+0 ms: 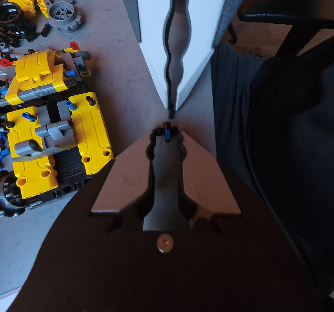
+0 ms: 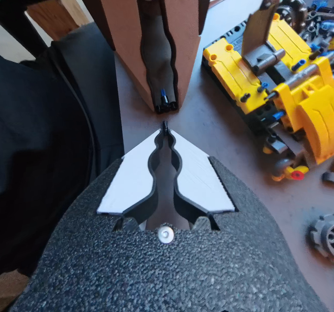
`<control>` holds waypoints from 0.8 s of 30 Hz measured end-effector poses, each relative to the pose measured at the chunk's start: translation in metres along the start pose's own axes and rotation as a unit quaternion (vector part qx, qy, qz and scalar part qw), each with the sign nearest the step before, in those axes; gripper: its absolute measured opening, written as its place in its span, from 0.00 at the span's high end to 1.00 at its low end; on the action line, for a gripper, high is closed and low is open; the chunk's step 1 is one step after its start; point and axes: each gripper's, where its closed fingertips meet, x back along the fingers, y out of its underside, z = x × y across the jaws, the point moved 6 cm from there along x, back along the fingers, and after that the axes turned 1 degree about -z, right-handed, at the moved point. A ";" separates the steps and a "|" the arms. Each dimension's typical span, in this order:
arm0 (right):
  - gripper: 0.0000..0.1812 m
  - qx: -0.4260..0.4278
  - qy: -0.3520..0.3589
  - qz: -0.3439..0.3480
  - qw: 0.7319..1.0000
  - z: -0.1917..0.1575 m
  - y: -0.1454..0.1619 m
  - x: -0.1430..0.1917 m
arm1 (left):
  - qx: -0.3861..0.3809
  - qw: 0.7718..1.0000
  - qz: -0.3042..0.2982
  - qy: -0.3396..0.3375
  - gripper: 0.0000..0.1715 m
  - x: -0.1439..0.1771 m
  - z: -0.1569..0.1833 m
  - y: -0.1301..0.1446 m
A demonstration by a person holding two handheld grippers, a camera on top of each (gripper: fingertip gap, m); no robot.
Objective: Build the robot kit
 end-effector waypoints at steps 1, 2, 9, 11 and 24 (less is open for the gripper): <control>0.98 0.008 0.001 -0.003 1.000 0.000 -0.002 -0.001 | 0.000 1.000 0.002 0.001 0.88 0.000 0.000 0.000; 0.98 0.013 -0.002 -0.005 1.000 -0.001 -0.003 -0.002 | 0.000 1.000 0.004 0.001 0.88 0.000 0.000 0.000; 0.98 0.034 -0.019 -0.013 0.999 -0.002 -0.008 -0.005 | -0.002 1.000 0.007 0.005 0.88 -0.001 0.001 0.000; 0.98 0.035 -0.024 -0.011 0.999 -0.003 -0.008 -0.005 | -0.003 1.000 0.007 0.005 0.88 -0.001 0.001 0.000; 0.98 0.024 -0.037 0.016 0.999 -0.001 -0.005 -0.007 | -0.006 1.000 0.008 0.000 0.88 -0.001 0.002 0.000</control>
